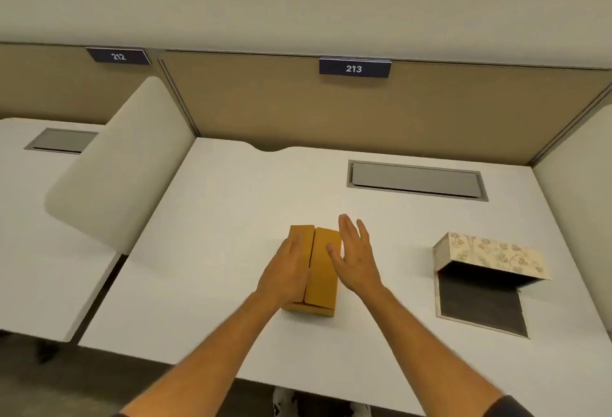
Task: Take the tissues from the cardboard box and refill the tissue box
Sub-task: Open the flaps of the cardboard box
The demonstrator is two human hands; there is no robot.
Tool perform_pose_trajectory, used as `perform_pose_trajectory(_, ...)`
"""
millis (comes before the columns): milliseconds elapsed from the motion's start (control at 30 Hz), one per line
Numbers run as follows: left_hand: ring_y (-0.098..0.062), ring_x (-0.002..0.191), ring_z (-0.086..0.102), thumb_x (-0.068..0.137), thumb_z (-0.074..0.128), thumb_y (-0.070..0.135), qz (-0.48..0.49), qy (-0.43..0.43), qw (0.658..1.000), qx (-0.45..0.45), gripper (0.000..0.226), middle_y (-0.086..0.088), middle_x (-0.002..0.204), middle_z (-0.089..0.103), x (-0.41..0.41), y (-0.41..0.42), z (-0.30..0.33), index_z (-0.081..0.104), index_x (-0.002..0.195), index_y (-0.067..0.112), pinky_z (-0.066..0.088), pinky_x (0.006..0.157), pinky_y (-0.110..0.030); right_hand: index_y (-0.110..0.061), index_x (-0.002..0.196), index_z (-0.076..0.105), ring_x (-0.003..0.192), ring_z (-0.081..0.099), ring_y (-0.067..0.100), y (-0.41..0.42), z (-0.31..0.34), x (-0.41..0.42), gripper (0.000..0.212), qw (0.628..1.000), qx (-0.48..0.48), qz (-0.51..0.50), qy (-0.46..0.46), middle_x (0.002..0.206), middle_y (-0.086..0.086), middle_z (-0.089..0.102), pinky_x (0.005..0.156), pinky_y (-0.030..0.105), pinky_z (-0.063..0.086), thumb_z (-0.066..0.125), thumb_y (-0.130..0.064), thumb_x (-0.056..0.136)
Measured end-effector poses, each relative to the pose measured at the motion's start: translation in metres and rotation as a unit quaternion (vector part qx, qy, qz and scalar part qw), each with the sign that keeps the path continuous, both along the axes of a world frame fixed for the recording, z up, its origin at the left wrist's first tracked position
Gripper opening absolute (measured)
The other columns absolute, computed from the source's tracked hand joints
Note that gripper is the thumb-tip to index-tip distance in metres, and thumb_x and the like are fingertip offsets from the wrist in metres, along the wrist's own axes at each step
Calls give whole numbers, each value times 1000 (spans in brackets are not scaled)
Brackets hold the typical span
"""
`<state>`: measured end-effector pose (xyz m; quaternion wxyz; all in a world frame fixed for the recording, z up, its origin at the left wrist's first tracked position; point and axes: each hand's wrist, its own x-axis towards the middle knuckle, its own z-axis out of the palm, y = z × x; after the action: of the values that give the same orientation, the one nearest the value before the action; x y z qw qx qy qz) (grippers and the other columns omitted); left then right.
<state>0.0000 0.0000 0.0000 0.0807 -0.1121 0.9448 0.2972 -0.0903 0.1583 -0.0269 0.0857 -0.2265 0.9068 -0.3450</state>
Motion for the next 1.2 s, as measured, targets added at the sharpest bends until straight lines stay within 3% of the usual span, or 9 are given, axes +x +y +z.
perform_pose_trajectory(167, -32, 149, 18, 98, 50, 23, 21, -57, 997, -40, 75, -13, 165, 12, -11, -7, -37, 6, 157, 14, 34, 115, -45, -17, 156, 20, 152, 3, 23, -17, -30, -8, 62, 997, 61, 28, -32, 164, 0, 20, 120, 41, 17, 39, -41, 102)
perform_pose_trajectory(300, -40, 150, 8, 95, 56, 35, 8, -118, 990, -73, 87, -17, 165, 2, -16, -10, -66, -2, 156, 10, 30, 115, -53, -15, 152, 30, 151, 11, 30, -29, -50, -27, 58, 993, 86, 53, -58, 160, 6, 31, 118, 41, 20, 48, -34, 100)
perform_pose_trajectory(433, -42, 150, 5, 93, 59, 48, 12, -144, 987, -73, 97, -15, 165, -5, -19, -10, -90, -6, 155, 11, 36, 112, -55, -15, 152, 30, 151, 10, 30, -40, -61, -48, 59, 986, 117, 60, -102, 162, 5, 27, 118, 43, 22, 49, -33, 100)
perform_pose_trajectory(567, -42, 150, 8, 94, 58, 42, 41, -139, 989, -34, 95, -12, 166, -7, -20, -10, -102, -9, 156, 12, 39, 111, -49, -15, 153, 28, 150, 10, 32, -51, -66, -69, 60, 977, 138, 80, -144, 162, 6, 27, 118, 45, 19, 48, -35, 100)
perform_pose_trajectory(733, -35, 148, 19, 97, 48, 34, 85, -117, 989, 38, 83, -6, 166, -5, -20, -10, -96, -7, 157, 16, 41, 110, -47, -13, 146, 42, 139, 36, 33, -60, -67, -85, 53, 975, 136, 83, -156, 148, 11, 47, 111, 48, 35, 48, -36, 99)
perform_pose_trajectory(833, -31, 141, 37, 98, 45, 30, 124, -88, 985, 79, 77, -2, 167, 3, -18, -15, -87, -2, 157, 21, 42, 108, -43, -18, 144, 44, 133, 41, 29, -60, -64, -92, 52, 980, 109, 66, -156, 141, 8, 51, 107, 45, 40, 51, -38, 96)
perform_pose_trajectory(967, -23, 132, 49, 96, 46, 18, 205, -10, 970, 128, 64, 6, 158, 34, -7, -29, -78, 21, 154, 30, 40, 105, -31, -22, 136, 51, 113, 54, 21, -48, -53, -105, 52, 987, 90, 32, -133, 124, 2, 59, 93, 37, 49, 64, -37, 88)
perform_pose_trajectory(1100, -26, 115, 62, 93, 46, 10, 255, 15, 957, 134, 62, 2, 145, 53, 4, -59, -78, 32, 150, 29, 51, 100, -43, -22, 135, 53, 99, 56, 17, -26, -46, -114, 56, 988, 73, 17, -132, 114, -2, 60, 81, 31, 50, 69, -25, 81)
perform_pose_trajectory(1200, -26, 124, 56, 92, 48, 7, 266, 5, 957, 116, 65, 1, 152, 46, 13, -77, -83, 30, 152, 25, 49, 103, -44, -20, 133, 54, 101, 58, 18, -5, -48, -116, 50, 991, 63, -12, -116, 115, -1, 61, 83, 33, 51, 65, -15, 84)
